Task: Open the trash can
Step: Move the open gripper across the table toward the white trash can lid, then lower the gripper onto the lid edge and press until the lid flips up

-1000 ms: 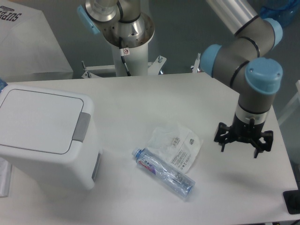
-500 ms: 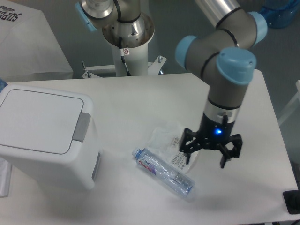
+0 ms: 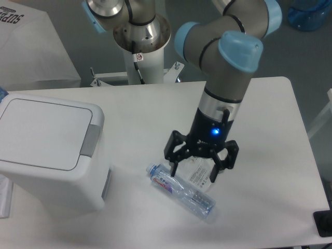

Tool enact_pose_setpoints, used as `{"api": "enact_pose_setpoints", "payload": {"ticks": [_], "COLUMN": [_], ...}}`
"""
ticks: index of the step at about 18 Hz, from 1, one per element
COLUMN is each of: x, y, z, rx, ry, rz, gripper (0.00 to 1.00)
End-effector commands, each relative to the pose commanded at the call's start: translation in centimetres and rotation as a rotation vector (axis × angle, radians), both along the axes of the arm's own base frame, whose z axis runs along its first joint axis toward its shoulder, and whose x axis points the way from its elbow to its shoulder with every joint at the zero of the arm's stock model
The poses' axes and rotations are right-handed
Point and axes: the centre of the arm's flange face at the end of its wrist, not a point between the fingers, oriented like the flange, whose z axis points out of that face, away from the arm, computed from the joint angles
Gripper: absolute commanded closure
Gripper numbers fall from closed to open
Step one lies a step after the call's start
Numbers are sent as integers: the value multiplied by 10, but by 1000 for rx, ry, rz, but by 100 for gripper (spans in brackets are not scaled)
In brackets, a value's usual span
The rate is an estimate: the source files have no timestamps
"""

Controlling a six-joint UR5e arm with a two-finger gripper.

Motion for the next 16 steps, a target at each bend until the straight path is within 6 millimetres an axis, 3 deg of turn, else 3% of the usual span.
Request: {"api": "enact_pose_setpoints", "payload": {"ticks": [7, 13, 16], "x": [54, 110, 119], "y": [-12, 20, 25], "z": [24, 19, 16], "rx": [58, 59, 74], "ry": [-14, -15, 7], "rz": [-52, -156, -170], "gripper": [0, 0, 0]}}
